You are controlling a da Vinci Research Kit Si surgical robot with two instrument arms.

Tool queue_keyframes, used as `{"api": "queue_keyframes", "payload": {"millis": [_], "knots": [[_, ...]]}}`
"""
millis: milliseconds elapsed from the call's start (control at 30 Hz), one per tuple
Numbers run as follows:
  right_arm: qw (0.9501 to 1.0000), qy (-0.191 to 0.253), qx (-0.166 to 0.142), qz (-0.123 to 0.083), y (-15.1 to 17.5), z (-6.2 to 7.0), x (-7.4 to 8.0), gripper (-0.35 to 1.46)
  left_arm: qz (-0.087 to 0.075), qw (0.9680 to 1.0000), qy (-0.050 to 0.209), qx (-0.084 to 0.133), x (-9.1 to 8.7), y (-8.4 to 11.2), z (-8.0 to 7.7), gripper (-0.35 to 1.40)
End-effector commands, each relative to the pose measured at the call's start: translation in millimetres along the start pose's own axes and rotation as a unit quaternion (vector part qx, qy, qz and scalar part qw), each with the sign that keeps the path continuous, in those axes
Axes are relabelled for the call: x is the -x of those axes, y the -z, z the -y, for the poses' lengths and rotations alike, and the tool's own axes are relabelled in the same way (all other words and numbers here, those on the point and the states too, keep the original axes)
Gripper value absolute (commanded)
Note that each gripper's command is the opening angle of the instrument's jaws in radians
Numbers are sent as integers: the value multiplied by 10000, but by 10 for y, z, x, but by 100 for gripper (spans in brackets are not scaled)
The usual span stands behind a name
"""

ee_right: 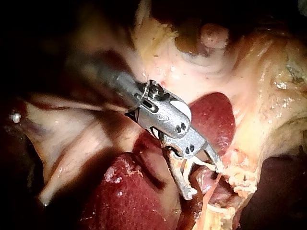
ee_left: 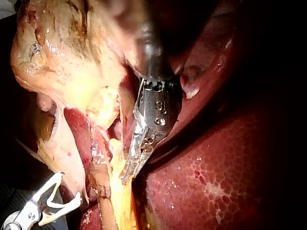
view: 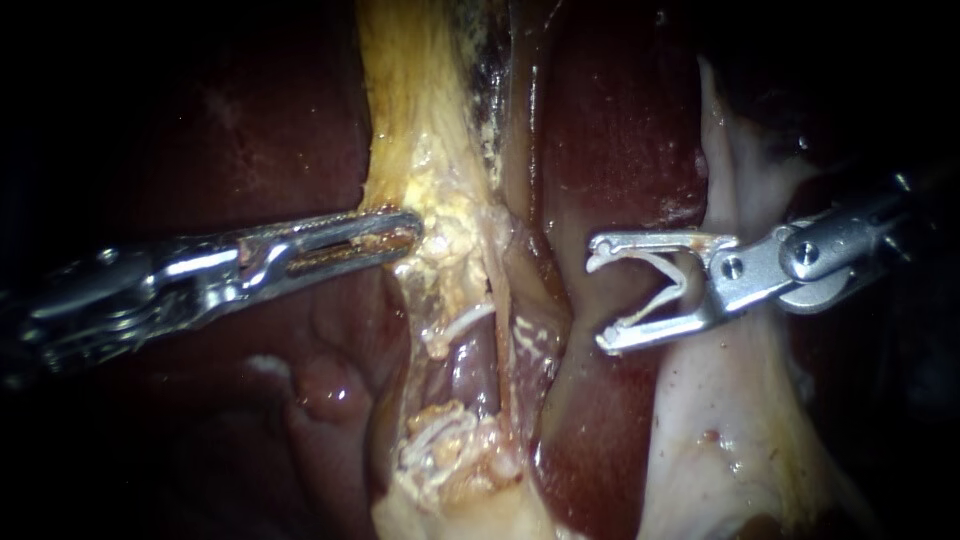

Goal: Clipping first clip right tube

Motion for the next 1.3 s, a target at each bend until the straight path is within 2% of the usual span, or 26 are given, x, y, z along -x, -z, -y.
{"api": "queue_keyframes", "payload": {"millis": [33, 133, 200, 400, 567, 700, 833, 1000, 1300], "knots": [[9999, -99, -46, -20, -5, 3, 2, 60, -8, 10000, 11, -11, 4, 5, 0, -35], [9984, -531, -201, -76, -26, 15, 13, 60, -27, 10000, 41, 25, 17, 24, 3, -35], [9968, -724, -313, -99, -39, 22, 20, 60, 33, 10000, 64, 38, 25, 37, 4, -35], [9902, -1234, -642, -97, -96, 43, 52, 60, 219, 9997, 108, 56, 44, 75, 14, -35], [9886, -1323, -716, -35, -124, 44, 75, 60, 297, 9995, 60, 40, 51, 88, 28, -35], [9886, -1334, -702, 63, -132, 39, 86, 60, 305, 9995, 39, 57, 50, 90, 35, -35], [9887, -1327, -689, 67, -137, 36, 91, 59, 322, 9995, 44, 58, 50, 91, 38, -35], [9881, -1319, -787, 58, -151, 36, 91, 59, 323, 9994, 46, 62, 50, 91, 40, -35], [9794, -1538, -1300, -144, -156, 45, 84, 51, 324, 9994, 46, 62, 50, 91, 40, -35]]}}
